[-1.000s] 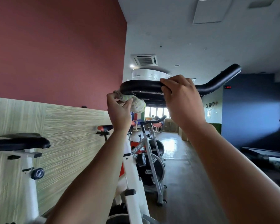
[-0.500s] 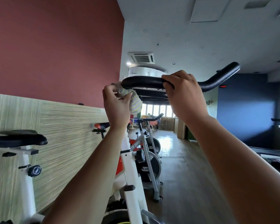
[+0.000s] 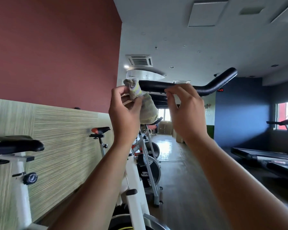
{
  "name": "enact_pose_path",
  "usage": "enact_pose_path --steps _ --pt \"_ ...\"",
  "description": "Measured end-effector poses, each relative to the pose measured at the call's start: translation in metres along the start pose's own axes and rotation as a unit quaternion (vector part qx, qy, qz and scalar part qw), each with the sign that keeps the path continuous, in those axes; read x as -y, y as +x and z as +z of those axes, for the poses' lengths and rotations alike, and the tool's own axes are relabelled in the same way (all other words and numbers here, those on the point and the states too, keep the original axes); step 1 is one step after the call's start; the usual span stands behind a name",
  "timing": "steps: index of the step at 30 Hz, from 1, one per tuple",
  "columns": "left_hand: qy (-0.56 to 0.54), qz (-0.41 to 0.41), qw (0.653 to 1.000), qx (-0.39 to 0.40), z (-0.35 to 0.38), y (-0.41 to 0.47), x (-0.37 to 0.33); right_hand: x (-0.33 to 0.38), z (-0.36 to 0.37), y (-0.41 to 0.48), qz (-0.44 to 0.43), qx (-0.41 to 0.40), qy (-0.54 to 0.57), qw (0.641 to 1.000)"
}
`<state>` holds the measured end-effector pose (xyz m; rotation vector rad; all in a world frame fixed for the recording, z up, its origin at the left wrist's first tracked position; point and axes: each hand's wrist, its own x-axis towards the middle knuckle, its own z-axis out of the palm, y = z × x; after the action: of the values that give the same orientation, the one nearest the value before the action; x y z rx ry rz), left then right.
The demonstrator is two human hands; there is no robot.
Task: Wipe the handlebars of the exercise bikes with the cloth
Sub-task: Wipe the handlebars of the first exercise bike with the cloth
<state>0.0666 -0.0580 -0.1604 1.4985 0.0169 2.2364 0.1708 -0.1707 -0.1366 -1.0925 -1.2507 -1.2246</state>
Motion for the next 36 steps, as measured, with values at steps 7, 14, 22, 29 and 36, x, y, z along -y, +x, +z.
enact_pose_path --steps 7,14,22,29,36 --pt "-0.18 -0.208 0.953 0.129 -0.01 -0.014 -0.015 0.026 0.007 -0.034 0.243 0.075 0.204 0.945" --pt "-0.192 -0.26 0.902 0.287 -0.037 0.009 -0.017 0.04 0.002 -0.032 0.434 0.158 0.506 0.729" --pt "0.068 -0.067 0.95 0.297 -0.045 0.059 -0.015 0.049 0.021 -0.036 0.526 0.029 0.432 0.732" --pt "0.175 0.014 0.951 0.253 -0.039 0.1 0.002 0.061 0.056 -0.017 0.592 -0.081 0.319 0.736" --pt "0.141 -0.025 0.921 0.361 -0.034 0.105 0.009 0.095 0.085 -0.003 0.537 -0.165 0.371 0.739"
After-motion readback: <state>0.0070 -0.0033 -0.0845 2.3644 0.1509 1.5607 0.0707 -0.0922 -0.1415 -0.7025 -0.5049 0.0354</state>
